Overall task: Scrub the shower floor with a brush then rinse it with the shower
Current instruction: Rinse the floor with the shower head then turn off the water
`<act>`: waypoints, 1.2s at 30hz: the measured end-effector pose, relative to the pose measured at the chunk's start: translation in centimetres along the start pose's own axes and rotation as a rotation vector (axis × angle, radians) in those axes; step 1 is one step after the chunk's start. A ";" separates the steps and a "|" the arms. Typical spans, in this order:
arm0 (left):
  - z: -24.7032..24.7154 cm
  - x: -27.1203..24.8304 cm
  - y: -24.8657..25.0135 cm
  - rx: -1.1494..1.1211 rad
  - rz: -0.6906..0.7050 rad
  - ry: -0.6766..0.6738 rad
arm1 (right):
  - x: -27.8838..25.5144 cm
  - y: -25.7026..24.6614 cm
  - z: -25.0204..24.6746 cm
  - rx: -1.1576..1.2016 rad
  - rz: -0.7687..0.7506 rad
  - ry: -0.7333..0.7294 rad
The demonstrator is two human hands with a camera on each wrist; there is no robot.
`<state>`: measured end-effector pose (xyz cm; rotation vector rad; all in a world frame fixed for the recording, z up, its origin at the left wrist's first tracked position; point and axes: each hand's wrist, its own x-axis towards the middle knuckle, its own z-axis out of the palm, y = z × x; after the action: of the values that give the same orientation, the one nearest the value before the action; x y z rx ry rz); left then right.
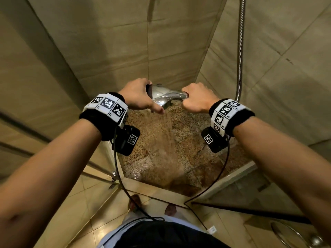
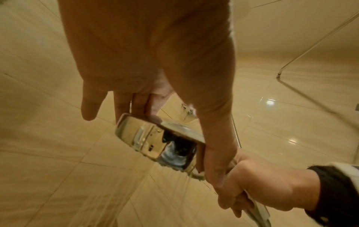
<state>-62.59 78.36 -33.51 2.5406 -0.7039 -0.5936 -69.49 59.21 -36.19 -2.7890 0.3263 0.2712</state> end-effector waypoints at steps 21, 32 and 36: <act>3.1 3.2 5.5 -0.040 0.142 -0.066 | -2.6 6.0 -3.6 -0.053 0.114 0.013; 4.1 4.3 8.4 -0.092 0.239 -0.050 | -5.2 7.2 -7.1 -0.119 0.138 0.036; 4.4 4.4 9.6 -0.096 0.264 -0.040 | -6.0 7.8 -7.8 -0.139 0.160 0.041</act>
<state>-64.90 67.19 -33.45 2.3033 -0.9807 -0.5736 -76.08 50.52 -29.82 -2.9117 0.5629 0.2848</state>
